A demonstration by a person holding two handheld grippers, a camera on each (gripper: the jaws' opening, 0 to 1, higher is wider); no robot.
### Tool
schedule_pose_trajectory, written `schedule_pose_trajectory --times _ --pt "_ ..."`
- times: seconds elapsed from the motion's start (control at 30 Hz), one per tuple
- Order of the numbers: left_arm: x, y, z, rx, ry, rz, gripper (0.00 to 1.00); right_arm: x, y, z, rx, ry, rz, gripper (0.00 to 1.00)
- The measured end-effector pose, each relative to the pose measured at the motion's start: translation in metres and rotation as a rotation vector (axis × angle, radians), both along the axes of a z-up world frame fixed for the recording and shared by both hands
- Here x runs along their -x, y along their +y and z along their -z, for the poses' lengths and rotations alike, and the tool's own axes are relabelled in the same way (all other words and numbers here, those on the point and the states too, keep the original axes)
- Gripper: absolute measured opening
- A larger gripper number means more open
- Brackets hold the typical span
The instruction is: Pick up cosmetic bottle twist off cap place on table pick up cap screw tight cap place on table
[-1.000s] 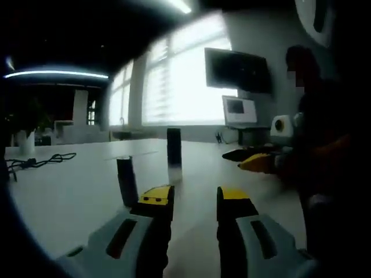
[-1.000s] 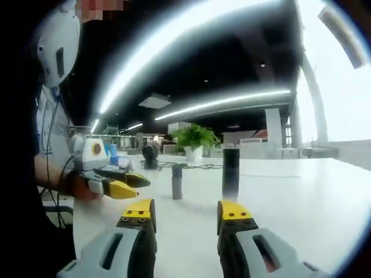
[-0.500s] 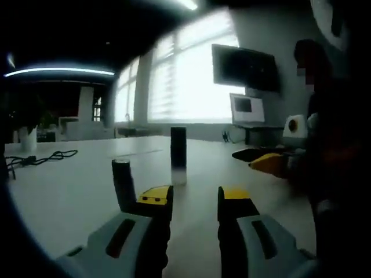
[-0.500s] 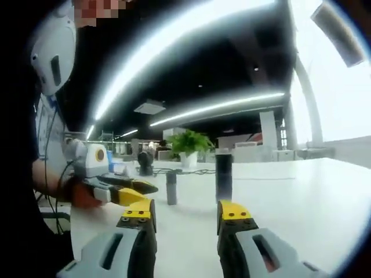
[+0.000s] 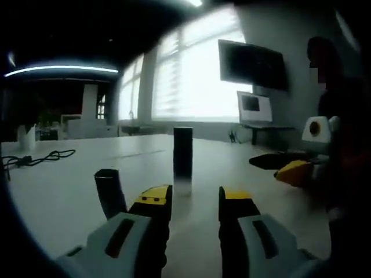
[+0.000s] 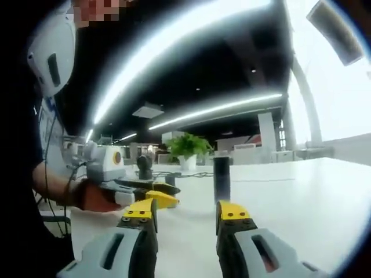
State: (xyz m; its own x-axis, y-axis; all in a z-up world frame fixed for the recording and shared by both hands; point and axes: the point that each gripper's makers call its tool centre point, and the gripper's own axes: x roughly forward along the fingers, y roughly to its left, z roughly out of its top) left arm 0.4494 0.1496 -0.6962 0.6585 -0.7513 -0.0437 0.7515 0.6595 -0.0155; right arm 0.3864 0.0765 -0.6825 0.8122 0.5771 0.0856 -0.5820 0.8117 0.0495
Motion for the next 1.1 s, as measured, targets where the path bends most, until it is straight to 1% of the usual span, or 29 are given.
schedule_pose_trajectory --times 0.1,0.17,0.3,0.47,0.53,0.63,0.7,0.8,0.93,1.1 --pt "-0.008 -0.007 -0.001 -0.004 -0.008 -0.006 0.22 0.0 -0.001 0.0 -0.003 -0.002 0.002 0.33" --pt "-0.014 -0.01 -0.001 0.001 0.0 -0.016 0.22 0.0 -0.001 -0.001 -0.007 -0.005 -0.002 0.33" --pt "-0.024 -0.017 0.0 -0.021 0.003 -0.036 0.22 0.0 -0.003 -0.002 -0.014 -0.005 0.003 0.33" --pt "-0.033 -0.03 0.003 -0.032 0.005 -0.03 0.22 0.0 -0.004 -0.003 -0.027 -0.005 0.002 0.33" --pt "-0.04 -0.035 0.004 -0.022 0.011 -0.05 0.22 0.0 -0.004 -0.003 -0.029 -0.006 0.0 0.32" --pt "-0.05 -0.036 0.006 -0.008 0.034 -0.105 0.22 0.0 -0.004 -0.004 -0.035 -0.008 -0.003 0.32" --pt "-0.053 -0.04 0.005 -0.007 0.027 -0.112 0.22 0.0 -0.006 -0.004 -0.038 -0.009 0.001 0.32" --pt "-0.057 -0.045 0.006 -0.006 0.025 -0.097 0.22 0.0 -0.007 -0.004 -0.045 -0.01 0.0 0.32" --pt "-0.06 -0.052 0.004 -0.009 0.005 -0.075 0.22 0.0 -0.008 -0.004 -0.053 -0.01 -0.003 0.32" --pt "-0.065 -0.055 0.004 0.009 0.003 -0.075 0.22 -0.001 -0.011 -0.005 -0.065 -0.014 0.005 0.32"
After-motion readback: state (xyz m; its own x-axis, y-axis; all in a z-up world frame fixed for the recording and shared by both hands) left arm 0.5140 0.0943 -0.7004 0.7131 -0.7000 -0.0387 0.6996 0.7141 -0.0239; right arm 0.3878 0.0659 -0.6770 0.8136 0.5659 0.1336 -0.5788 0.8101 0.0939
